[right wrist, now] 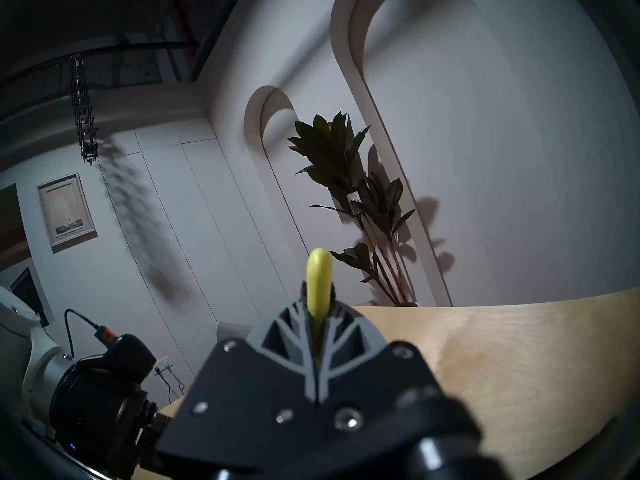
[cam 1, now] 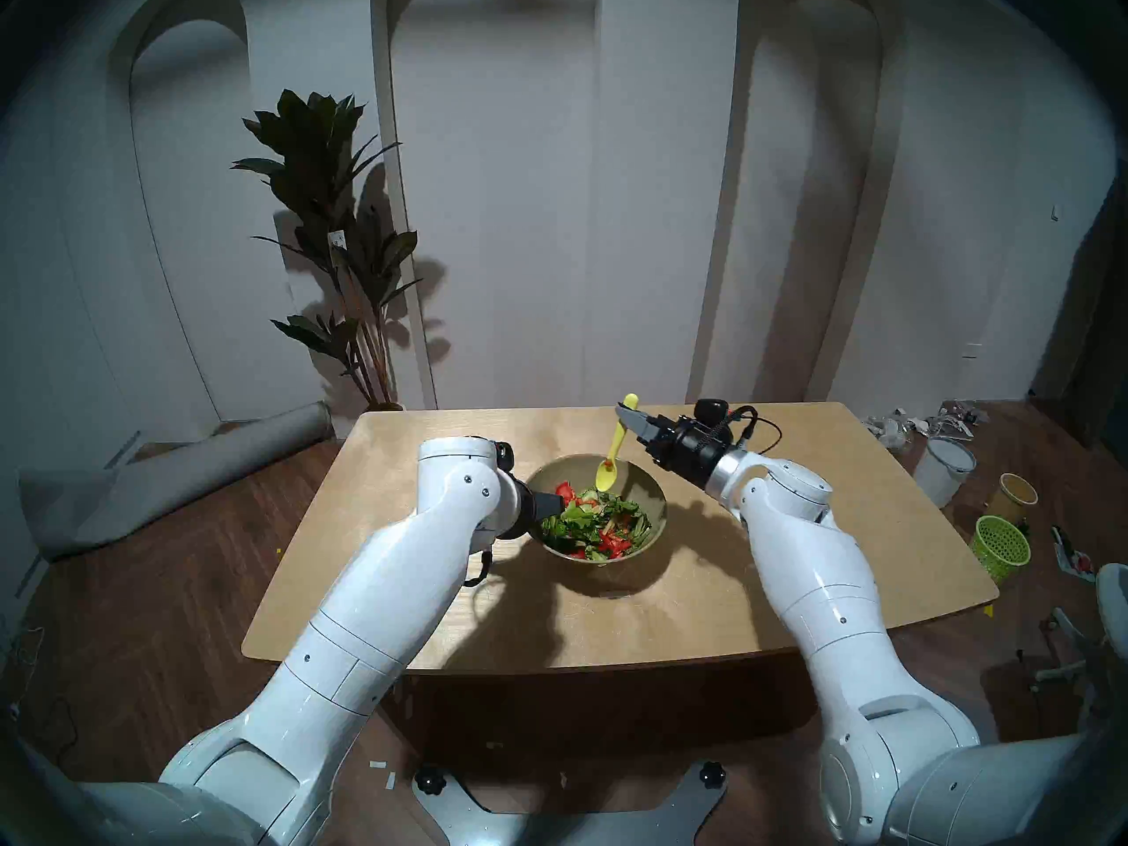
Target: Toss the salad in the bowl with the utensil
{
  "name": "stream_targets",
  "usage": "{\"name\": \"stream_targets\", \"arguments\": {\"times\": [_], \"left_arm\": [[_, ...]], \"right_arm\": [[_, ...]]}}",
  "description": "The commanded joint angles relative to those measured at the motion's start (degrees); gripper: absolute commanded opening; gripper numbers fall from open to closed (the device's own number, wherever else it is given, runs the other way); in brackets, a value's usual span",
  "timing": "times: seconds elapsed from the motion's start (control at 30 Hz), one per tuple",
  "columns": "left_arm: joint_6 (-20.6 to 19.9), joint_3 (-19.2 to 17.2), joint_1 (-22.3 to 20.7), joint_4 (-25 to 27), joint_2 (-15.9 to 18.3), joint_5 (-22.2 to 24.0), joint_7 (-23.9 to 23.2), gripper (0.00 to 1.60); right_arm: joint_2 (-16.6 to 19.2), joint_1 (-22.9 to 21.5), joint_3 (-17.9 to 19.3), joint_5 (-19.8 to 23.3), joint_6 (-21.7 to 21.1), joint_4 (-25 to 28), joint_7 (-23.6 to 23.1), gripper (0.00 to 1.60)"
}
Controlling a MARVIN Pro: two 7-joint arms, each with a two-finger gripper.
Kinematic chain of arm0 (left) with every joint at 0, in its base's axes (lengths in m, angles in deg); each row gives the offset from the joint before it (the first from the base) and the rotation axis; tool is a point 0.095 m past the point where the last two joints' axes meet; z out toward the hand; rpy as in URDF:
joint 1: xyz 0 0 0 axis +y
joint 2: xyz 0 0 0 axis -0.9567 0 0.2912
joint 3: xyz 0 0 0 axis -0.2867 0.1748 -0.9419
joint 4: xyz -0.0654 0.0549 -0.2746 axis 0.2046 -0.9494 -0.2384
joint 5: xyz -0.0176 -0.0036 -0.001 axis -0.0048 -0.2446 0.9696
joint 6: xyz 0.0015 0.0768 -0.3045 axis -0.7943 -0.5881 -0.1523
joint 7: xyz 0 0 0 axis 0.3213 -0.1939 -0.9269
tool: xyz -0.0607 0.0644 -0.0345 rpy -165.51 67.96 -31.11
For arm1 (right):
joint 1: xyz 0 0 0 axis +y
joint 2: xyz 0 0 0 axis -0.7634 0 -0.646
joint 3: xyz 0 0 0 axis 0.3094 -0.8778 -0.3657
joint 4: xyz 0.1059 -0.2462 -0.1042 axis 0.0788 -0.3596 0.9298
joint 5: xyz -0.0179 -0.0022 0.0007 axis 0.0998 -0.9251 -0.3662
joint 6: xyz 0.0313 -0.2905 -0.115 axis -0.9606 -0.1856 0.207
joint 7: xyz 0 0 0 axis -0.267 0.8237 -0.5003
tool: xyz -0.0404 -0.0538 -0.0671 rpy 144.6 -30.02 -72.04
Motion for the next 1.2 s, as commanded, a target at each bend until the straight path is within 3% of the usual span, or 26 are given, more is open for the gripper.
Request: {"name": "stream_targets", "arguments": {"times": [0.0, 0.2, 0.4, 0.47, 0.6, 0.67, 1.17], "left_arm": [[0.09, 0.10, -0.25, 0.20, 0.08, -0.11, 0.69, 0.00], [0.09, 0.07, -0.26, 0.21, 0.00, -0.04, 0.94, 0.00], [0.09, -0.04, -0.27, 0.23, -0.16, 0.14, 1.38, 0.00], [0.09, -0.09, -0.27, 0.23, -0.22, 0.22, 1.55, 0.00], [0.09, -0.07, -0.27, 0.23, -0.20, 0.24, 1.54, 0.00], [0.09, -0.02, -0.27, 0.23, -0.13, 0.16, 1.37, 0.00], [0.09, 0.10, -0.24, 0.19, 0.08, -0.12, 0.65, 0.00]], "right_arm": [[-4.73, -5.91, -2.42, -0.56, 2.10, -3.80, 1.54, 0.00], [-6.39, -8.38, -4.55, 0.02, 3.69, -11.05, -0.21, 0.00], [-7.39, -8.03, -4.84, 1.11, 4.96, -15.34, -1.60, 0.00], [-6.93, -7.12, -4.64, 1.78, 4.22, -14.63, -2.68, 0.00], [-5.08, -1.72, -4.52, 2.46, 0.60, -7.53, -3.39, 0.00], [-4.81, -2.25, -4.61, 2.70, 1.63, -9.23, -5.19, 0.00], [5.05, 9.45, -0.61, 2.95, -3.84, 3.40, -9.42, 0.00]]}}
